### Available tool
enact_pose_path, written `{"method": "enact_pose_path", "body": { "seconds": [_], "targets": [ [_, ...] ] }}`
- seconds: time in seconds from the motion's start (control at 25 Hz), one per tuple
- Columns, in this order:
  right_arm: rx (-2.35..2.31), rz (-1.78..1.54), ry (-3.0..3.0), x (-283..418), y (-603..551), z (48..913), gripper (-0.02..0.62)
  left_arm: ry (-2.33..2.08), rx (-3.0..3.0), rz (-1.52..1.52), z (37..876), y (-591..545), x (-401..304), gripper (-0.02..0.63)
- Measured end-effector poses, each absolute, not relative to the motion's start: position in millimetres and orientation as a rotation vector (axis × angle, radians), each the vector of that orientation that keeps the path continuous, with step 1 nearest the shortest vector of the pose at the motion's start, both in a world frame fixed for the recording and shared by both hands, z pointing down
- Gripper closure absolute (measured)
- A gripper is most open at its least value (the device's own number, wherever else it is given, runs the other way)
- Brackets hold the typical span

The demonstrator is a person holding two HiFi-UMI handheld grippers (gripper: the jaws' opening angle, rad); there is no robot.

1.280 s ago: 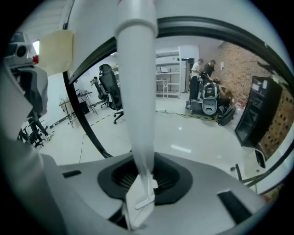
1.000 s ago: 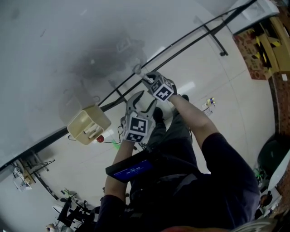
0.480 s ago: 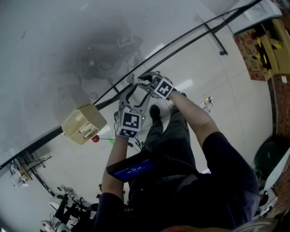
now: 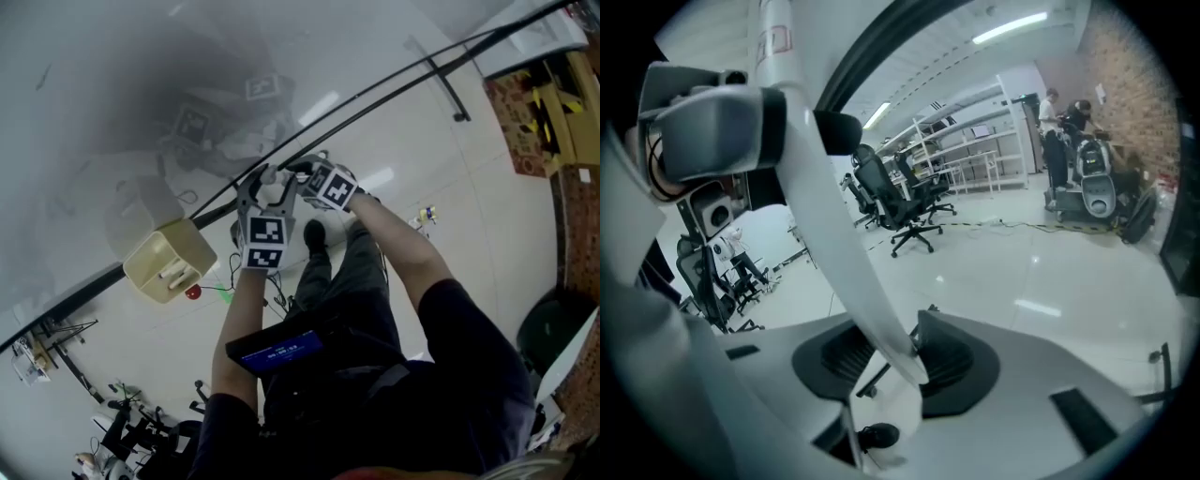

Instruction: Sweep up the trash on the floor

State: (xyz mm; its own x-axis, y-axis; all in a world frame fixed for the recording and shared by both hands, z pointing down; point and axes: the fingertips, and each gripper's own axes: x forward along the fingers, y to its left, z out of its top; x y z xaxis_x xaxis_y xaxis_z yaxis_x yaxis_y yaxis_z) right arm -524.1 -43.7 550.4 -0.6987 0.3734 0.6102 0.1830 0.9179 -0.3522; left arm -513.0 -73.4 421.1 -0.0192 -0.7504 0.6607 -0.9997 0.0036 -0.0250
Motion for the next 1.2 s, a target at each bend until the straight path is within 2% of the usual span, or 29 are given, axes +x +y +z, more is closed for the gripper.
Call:
{"method": "enact_pose_path", "body": {
  "seconds": [0.16,0.24,0.44,0.64,0.68,1.08,1.12,1.16,1.2],
  "targets": [
    [-0.35,0.356,-2.35,-525,-54,552,0.427,-1.821,1.8,0.662,424,-78,-518,0.397],
    [-0.314,0.415,-2.365,-520,-59,547,0.411,-1.832,1.764,0.646,428,-77,-525,0.462],
    [-0.252,0.458,-2.408,-493,-62,527,0.41,-1.819,1.73,0.647,439,-72,-532,0.462],
    [-0.29,0.396,-2.415,-495,-42,507,0.41,-1.824,1.697,0.565,442,-70,-534,0.46],
    [-0.302,0.399,-2.407,-496,-38,506,0.41,-1.826,1.69,0.54,441,-68,-533,0.436],
    [-0.297,0.381,-2.336,-506,-23,536,0.41,-1.832,1.663,0.466,438,-45,-529,0.435],
    [-0.284,0.386,-2.345,-511,-24,537,0.41,-1.829,1.667,0.465,438,-44,-528,0.415],
    [-0.274,0.378,-2.357,-517,-25,538,0.413,-1.825,1.669,0.468,438,-44,-527,0.4],
    [-0.272,0.357,-2.37,-521,-26,537,0.446,-1.82,1.666,0.469,438,-43,-526,0.4]
  ]
}}
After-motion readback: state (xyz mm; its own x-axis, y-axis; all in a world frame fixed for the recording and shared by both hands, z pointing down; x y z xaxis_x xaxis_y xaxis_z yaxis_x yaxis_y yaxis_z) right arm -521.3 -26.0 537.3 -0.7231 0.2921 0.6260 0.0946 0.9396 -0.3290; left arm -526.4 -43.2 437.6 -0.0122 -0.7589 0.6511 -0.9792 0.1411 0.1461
